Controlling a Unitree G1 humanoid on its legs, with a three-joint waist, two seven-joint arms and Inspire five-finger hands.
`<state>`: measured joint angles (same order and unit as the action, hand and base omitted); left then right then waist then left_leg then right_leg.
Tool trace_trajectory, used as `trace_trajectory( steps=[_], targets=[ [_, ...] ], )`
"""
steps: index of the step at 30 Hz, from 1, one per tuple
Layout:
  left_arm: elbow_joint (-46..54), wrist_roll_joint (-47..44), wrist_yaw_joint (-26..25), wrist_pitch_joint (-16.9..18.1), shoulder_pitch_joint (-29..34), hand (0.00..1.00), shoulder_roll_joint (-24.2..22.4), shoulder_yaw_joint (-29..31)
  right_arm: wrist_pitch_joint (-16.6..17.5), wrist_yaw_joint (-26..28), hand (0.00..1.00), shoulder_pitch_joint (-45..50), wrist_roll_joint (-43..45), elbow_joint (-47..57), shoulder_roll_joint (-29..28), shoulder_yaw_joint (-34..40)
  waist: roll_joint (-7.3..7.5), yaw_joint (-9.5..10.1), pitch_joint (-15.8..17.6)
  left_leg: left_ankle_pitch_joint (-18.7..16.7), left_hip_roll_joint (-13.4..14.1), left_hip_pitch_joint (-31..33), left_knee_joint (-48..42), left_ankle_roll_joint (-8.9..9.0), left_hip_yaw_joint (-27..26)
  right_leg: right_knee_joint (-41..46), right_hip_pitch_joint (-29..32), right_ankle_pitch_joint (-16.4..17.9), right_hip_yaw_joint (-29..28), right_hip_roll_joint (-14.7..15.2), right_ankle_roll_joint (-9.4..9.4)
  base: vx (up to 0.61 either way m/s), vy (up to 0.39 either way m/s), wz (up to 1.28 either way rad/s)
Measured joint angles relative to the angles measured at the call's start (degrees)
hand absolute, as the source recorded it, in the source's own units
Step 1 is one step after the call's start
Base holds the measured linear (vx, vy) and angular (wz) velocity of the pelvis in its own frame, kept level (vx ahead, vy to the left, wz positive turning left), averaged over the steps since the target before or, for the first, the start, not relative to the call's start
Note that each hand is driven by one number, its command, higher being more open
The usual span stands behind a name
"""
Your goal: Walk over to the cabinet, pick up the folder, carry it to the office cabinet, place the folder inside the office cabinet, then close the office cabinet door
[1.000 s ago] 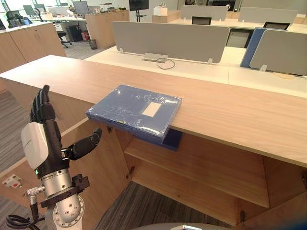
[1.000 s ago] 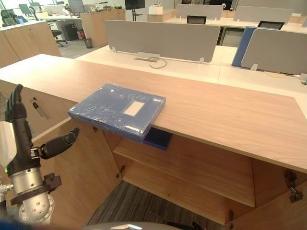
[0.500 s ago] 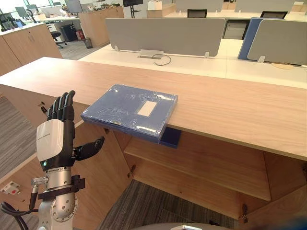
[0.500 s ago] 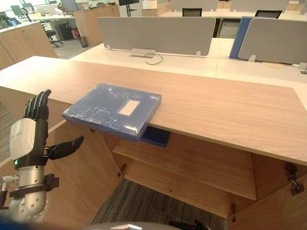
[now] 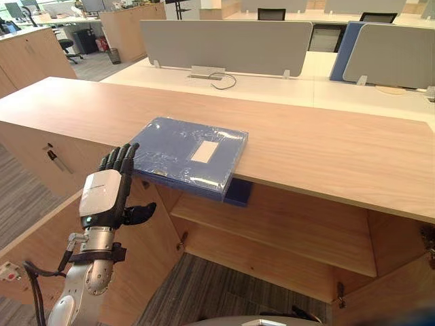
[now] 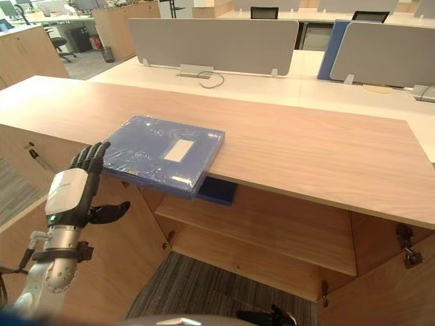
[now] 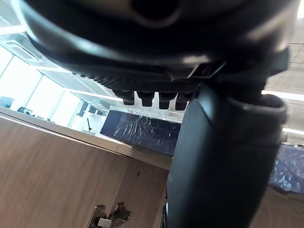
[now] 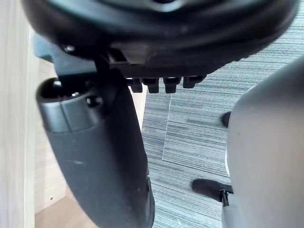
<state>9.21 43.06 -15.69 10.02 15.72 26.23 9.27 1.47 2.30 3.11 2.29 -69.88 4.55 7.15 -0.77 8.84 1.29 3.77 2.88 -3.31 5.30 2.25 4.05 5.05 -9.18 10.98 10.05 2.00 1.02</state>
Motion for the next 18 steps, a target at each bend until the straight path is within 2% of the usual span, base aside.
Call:
trace_trajectory(
  steps=[15,16,18],
  targets=[
    [-6.4,2.6,-0.4,-0.2,-6.7,1.0,3.2,-6.0,0.0,-0.4,1.0,-0.5,0.0,0.4,0.0,-1.6,0.32,-0.96,0.6,0.0,0.4,-0.6,0.0,0.04,-1.9,-0.3,0.0,-0.5,-1.5,-0.2,-0.38,-0.02,-0.003,-0.06],
    [-6.9,2.8,-0.6,-0.2,-7.6,0.0,3.2,-6.9,0.0,-0.4,1.0,-0.6,0.0,0.4,0.0,-1.6,0.31,-1.01,0.6,0.0,0.4,-0.6,0.0,0.04,-2.0,-0.5,0.0,-0.7,-1.7,-0.2,-0.38,-0.05,0.013,-0.07],
    [-7.2,3.8,-0.7,-0.2,-8.2,0.0,3.3,-7.1,0.0,-0.4,1.0,-0.7,0.0,0.4,0.0,-1.6,0.32,-1.23,0.6,0.0,0.5,-0.6,0.0,0.05,-2.3,-0.7,0.0,-1.0,-2.1,-0.3,-0.36,-0.03,0.015,-0.09]
  ],
)
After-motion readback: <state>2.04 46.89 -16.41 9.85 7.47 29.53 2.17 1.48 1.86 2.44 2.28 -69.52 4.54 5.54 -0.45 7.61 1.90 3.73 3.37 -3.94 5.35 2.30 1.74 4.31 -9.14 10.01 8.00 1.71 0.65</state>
